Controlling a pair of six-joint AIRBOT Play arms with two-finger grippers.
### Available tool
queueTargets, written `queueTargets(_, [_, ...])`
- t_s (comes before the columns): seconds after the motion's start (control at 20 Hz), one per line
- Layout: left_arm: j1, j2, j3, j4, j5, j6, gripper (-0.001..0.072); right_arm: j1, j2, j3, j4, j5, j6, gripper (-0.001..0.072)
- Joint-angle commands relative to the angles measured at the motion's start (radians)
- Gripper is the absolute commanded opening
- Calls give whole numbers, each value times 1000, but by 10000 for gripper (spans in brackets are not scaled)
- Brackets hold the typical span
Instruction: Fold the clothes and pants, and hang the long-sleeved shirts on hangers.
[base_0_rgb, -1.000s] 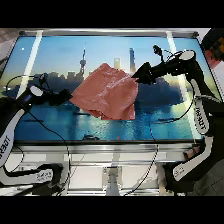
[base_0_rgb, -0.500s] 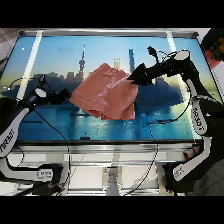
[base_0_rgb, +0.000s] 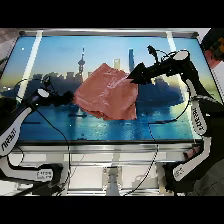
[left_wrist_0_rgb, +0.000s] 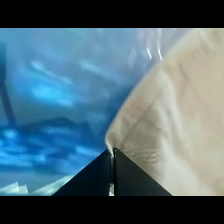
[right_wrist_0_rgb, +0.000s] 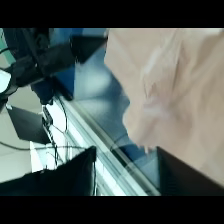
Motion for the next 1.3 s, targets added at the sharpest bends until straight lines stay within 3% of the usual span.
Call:
queueTargets(0.0, [-3,26,1,22,-239,188,14,-6,0,0,-2,-66,0,210])
queueTargets(0.05, [-10,39,1,58,-304,188,14,-10,0,0,-2,-88,0,107])
queueTargets(0.15, [-46,70,1,157,-385,188,13,-21,0,0,-3,-142,0,12])
queueTargets(0.3, [-152,118,1,270,-424,195,13,-45,0,0,-3,-230,25,12])
queueTargets(0.6, [-500,145,6,276,-414,194,13,-77,0,0,-2,-332,79,12])
queueTargets(0.75, [-634,144,14,275,-378,134,13,-88,0,10,-3,-337,121,12])
queueTargets(0.9, [-693,144,31,205,-367,124,12,-118,0,64,-37,-347,193,11])
queueTargets(1.15, [-710,144,50,93,-240,169,16,-148,0,158,-54,-320,207,14])
queueTargets(1.2, [-710,144,50,87,-233,172,25,-148,0,168,-55,-320,207,41])
queueTargets(1.25, [-710,144,51,80,-235,183,33,-148,0,175,-61,-322,207,141])
